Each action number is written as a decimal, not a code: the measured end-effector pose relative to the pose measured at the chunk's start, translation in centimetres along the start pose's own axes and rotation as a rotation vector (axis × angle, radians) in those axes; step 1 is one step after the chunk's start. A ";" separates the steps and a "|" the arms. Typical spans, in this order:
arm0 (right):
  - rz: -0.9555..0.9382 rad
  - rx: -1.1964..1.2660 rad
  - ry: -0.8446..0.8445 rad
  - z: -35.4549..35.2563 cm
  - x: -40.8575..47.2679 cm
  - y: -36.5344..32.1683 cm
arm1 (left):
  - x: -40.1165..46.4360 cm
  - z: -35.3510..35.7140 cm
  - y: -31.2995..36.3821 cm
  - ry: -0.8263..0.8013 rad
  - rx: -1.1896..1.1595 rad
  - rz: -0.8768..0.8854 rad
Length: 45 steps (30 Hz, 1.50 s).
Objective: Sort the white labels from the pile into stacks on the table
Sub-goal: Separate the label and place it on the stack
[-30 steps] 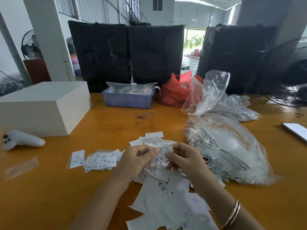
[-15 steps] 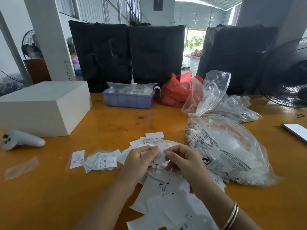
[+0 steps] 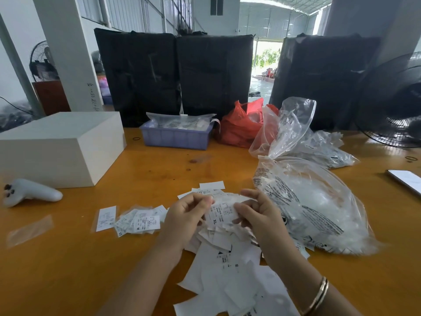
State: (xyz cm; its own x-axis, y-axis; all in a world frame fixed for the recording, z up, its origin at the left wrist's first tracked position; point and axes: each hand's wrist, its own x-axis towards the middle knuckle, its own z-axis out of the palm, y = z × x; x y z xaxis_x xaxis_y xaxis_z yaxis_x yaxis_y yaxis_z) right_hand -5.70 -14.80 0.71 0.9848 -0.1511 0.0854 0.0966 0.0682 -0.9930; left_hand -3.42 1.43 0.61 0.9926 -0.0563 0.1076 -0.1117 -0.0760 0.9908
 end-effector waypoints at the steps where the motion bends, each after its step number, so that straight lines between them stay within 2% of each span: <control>1: 0.024 0.003 -0.004 0.0 0.0 0.1 | 0.0 0.1 -0.1 -0.010 0.005 -0.001; 8: 0.017 -0.112 0.030 -0.5 0.1 -0.1 | 0.0 -0.2 0.2 -0.102 0.055 0.076; 16: -0.231 -0.411 -0.041 0.1 -0.3 0.1 | 0.1 -0.8 -0.1 -0.211 0.292 0.254; 19: -0.247 -0.394 -0.019 0.1 -0.4 0.2 | 0.4 -1.3 0.0 -0.136 0.347 0.299; 21: -0.256 -0.366 0.027 -0.2 -0.2 0.1 | 1.0 -2.8 0.4 0.027 0.393 0.315; 24: -0.271 -0.356 0.079 -0.6 0.0 -0.1 | 1.9 -6.0 0.1 0.369 0.600 0.241; 26: -0.285 -0.361 0.088 -0.6 -0.1 -0.1 | 2.3 -7.2 -0.4 0.484 0.740 0.115; 31: -0.315 -0.403 0.089 -0.6 -0.2 -0.2 | 2.4 -7.3 -1.6 0.395 1.120 -0.109; 36: -0.353 -0.453 0.140 -1.0 0.1 -0.1 | 2.5 -7.0 -2.0 0.354 1.334 -0.135; 38: -0.384 -0.482 0.156 -1.2 0.2 -0.1 | 2.6 -6.6 -1.9 0.370 1.349 -0.065; 40: -0.427 -0.539 0.178 -1.3 0.4 0.0 | 2.6 -6.0 -1.8 0.359 1.273 0.089; 45: -0.527 -0.679 0.339 -2.6 0.8 -0.6 | 1.3 -2.5 -1.1 0.133 1.047 0.510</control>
State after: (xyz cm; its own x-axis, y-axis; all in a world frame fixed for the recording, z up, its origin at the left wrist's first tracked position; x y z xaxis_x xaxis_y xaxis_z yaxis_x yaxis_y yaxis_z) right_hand -5.30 -17.51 1.20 0.7321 -0.2861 0.6182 0.3098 -0.6684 -0.6762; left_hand -1.88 3.91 -0.16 0.8117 -0.2172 0.5422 -0.4215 -0.8604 0.2863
